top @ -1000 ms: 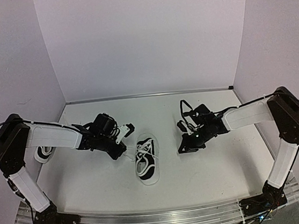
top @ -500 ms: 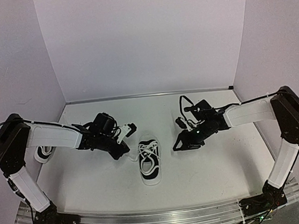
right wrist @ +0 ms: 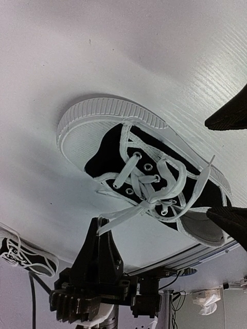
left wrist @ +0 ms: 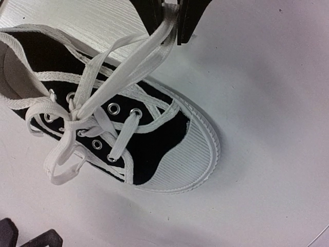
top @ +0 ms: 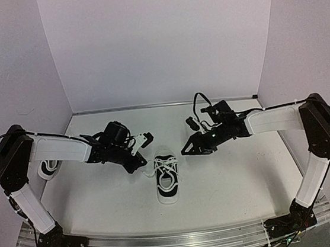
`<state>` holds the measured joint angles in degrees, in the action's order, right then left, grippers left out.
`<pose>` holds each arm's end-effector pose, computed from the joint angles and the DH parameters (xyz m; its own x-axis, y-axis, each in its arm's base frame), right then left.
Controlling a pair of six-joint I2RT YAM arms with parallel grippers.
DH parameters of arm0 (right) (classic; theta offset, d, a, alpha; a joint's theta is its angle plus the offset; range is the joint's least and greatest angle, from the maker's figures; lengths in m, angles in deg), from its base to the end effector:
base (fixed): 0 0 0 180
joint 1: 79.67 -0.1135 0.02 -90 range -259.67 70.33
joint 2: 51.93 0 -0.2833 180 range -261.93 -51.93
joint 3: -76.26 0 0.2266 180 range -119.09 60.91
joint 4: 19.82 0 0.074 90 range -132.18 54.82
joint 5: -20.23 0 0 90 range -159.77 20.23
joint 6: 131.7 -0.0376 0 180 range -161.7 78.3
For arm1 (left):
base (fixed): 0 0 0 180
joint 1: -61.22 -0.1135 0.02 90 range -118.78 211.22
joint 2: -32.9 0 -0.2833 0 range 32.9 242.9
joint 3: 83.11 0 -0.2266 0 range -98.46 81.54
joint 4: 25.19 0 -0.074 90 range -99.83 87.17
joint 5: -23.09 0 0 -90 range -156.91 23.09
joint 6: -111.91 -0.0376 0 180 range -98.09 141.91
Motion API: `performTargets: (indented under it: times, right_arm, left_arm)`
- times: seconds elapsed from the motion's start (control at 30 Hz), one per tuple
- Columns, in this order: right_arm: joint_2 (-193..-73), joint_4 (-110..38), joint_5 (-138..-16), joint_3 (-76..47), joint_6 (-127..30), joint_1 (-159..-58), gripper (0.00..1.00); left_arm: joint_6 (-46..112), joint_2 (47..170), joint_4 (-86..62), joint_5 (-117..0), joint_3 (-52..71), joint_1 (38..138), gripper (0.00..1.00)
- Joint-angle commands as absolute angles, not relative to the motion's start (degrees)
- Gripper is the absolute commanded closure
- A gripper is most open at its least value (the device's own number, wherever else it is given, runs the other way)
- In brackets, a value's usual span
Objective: Tie the shoes
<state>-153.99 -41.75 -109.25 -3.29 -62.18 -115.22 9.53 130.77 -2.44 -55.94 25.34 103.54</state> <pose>0.2807 0.2300 0.2317 -0.8199 -0.2540 -0.5131 -0.5671 0.4835 0.6668 0.2426 -0.2305 0.2099 -0.3842 0.6345 -0.6707 0.8554 0.5180 0.0000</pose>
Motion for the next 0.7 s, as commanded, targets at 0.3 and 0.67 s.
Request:
performTargets:
  times: [0.3,0.67]
  right_arm:
    - [-158.76,-38.2,-106.39,-4.54,-62.59,-119.13,0.54]
    - [-163.03,-37.45,-103.74,-8.16,-63.76,-119.25,0.59]
  left_arm:
    - [8.91,132.47,-3.6,-54.7,21.92,103.75,0.89]
    - [8.61,132.82,-3.59,-54.89,22.08,103.73,0.89]
